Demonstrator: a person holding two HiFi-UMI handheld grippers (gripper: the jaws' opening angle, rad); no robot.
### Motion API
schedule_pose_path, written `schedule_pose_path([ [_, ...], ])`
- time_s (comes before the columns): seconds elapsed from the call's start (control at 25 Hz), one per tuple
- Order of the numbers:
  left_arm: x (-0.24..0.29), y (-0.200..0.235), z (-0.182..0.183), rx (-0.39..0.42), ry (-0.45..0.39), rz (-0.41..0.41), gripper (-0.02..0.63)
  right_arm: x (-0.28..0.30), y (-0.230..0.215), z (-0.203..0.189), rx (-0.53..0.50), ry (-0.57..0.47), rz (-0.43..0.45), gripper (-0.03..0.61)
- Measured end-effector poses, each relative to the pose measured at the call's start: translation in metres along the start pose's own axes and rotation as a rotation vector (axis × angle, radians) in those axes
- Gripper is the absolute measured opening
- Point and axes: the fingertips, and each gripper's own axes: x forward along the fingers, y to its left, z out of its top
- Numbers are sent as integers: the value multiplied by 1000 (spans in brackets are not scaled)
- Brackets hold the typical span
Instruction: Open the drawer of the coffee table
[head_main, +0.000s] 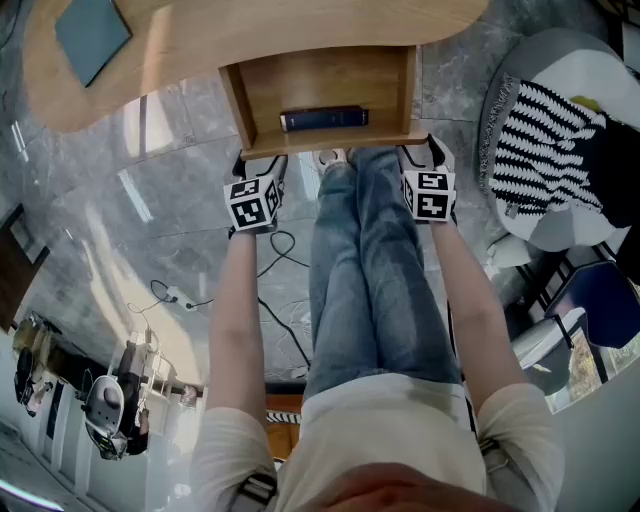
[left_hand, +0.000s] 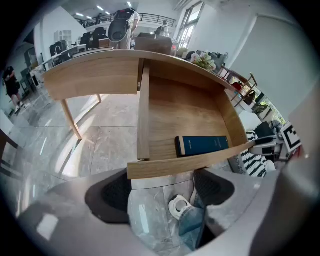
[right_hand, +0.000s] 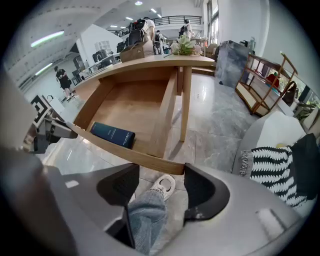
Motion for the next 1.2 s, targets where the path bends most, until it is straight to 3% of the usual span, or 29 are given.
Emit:
schedule_pose_path([
  [0.56,-9,-3,3,26,12,8,400,-4,-1,0,-21,51,-16,279],
  [0.68,-21,-5,2,9,-6,12,400,-14,4,0,-20,49,-23,254],
  [0.88,-42,-11,10,-45,-81,23,392,-39,14,21,13,-64,-24,164],
  [1.08,-80,-14,31,-145,-231,88,149,-67,25,50,61,-190,-13,1],
  [1.16,-93,-17,37,-182,-280,112,23,-76,34,60,62,-230,23,0],
  [1.2,-98,-20,39,-197,-297,116,-3,-81,40,65,56,-249,44,0],
])
